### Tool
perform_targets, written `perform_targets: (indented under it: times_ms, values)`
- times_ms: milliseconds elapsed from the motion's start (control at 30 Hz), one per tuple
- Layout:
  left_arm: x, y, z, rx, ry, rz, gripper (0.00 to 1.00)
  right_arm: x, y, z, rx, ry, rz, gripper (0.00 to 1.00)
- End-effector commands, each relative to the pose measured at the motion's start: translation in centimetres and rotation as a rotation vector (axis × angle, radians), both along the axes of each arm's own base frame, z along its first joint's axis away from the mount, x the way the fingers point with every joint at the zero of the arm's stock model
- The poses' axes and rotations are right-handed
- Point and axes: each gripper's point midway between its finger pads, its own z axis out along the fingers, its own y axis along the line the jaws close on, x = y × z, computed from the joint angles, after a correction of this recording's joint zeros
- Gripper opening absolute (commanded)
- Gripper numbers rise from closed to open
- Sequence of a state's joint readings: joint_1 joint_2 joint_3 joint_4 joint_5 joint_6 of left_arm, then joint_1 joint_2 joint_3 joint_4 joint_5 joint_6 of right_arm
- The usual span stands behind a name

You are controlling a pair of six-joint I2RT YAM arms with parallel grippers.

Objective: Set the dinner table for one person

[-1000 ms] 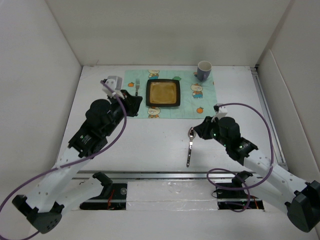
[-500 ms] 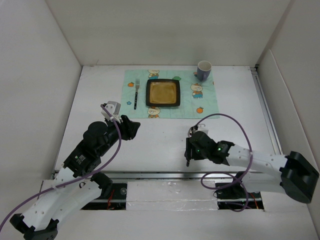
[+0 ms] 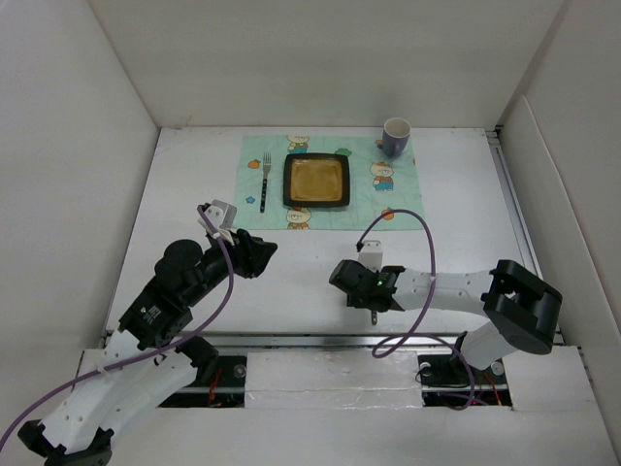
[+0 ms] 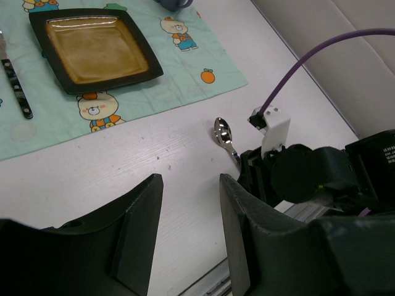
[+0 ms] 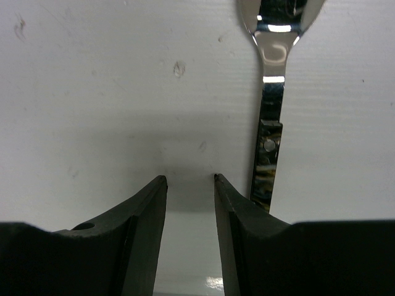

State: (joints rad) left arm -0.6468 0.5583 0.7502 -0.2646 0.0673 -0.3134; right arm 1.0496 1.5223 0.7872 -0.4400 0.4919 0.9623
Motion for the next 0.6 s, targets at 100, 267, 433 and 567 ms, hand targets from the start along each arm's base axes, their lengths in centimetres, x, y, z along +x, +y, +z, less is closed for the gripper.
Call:
perform_targets:
  times_ms: [100, 267, 433, 567]
  values:
    - [0.1, -0.9, 0.8, -0.014, -0.035, -0.042, 0.38, -1.1, -0.8, 3.8, -0.002, -0.097, -0.016, 0.42]
    - [0.4, -0.9, 0.6, -0.007, -0.027, -0.036, 0.38, -0.9, -3.2, 4.9, 0.018, -0.153, -0.096, 0.50]
    - [0.5, -1.1, 0.2, 0.005, -0.015, -0.041, 0.37, -1.7, -4.8, 1.8, 0.010, -0.067, -0.118, 0.57]
    - [0.7, -1.2, -0.2, 0.014, -0.003, -0.038, 0.37, -1.4, -3.9, 0.8, -0.001, -0.048, -0.111, 0.59]
